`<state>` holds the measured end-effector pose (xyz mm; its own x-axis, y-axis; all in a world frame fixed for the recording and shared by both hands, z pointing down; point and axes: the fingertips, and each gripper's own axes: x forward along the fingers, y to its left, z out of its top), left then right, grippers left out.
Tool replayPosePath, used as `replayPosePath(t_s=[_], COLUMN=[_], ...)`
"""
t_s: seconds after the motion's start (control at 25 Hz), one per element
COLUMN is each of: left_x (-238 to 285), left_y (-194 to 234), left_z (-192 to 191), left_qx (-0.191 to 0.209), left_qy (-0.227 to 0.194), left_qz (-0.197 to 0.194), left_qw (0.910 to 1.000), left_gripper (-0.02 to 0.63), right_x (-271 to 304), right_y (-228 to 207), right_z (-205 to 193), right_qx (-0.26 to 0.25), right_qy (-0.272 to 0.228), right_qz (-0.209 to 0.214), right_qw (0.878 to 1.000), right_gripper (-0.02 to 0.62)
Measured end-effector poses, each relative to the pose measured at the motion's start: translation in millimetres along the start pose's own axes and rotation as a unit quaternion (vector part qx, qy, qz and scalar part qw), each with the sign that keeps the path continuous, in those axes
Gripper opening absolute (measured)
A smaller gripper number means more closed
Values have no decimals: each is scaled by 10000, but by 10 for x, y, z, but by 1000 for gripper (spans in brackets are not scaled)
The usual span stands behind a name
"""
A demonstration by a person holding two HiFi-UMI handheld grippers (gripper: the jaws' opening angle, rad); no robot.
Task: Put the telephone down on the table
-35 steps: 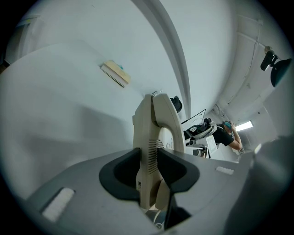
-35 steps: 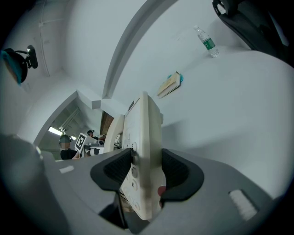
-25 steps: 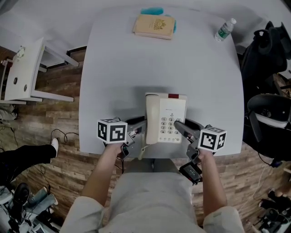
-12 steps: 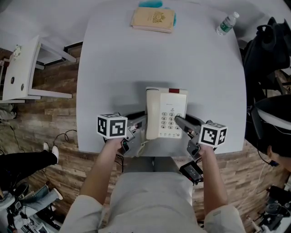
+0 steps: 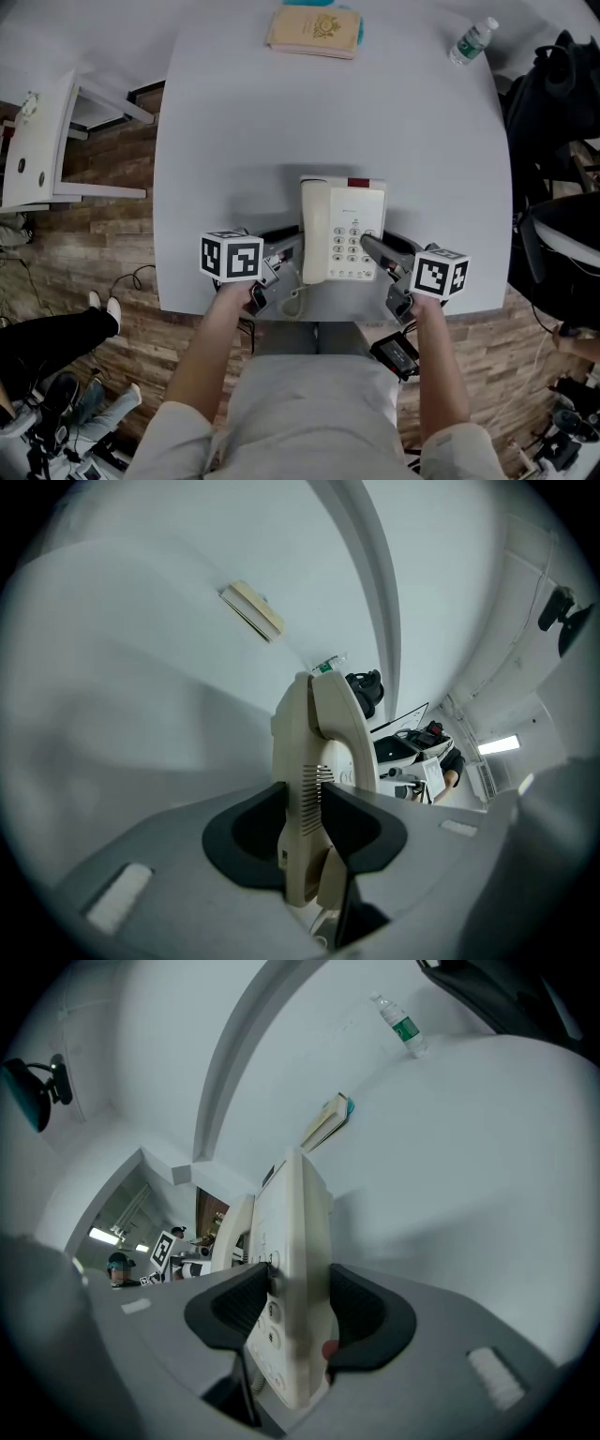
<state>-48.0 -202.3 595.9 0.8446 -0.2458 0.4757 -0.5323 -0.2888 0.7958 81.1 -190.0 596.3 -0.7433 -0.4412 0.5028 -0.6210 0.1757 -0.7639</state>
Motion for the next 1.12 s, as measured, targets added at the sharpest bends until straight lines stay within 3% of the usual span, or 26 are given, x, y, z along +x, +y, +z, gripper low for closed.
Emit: replayPosePath(t_s=[1.12], left_x=[211], left_y=[218], left_z=[-118], left_qx=[-324], left_qy=[121], left_qz=[7], left_qw=[9994], left_gripper=[132], right_x=[114], right_y=[-269], right_z=[-67], right_qx=[129], right_qy=[15], right_qz=[-105], right_qw=[9999], right_gripper=[217])
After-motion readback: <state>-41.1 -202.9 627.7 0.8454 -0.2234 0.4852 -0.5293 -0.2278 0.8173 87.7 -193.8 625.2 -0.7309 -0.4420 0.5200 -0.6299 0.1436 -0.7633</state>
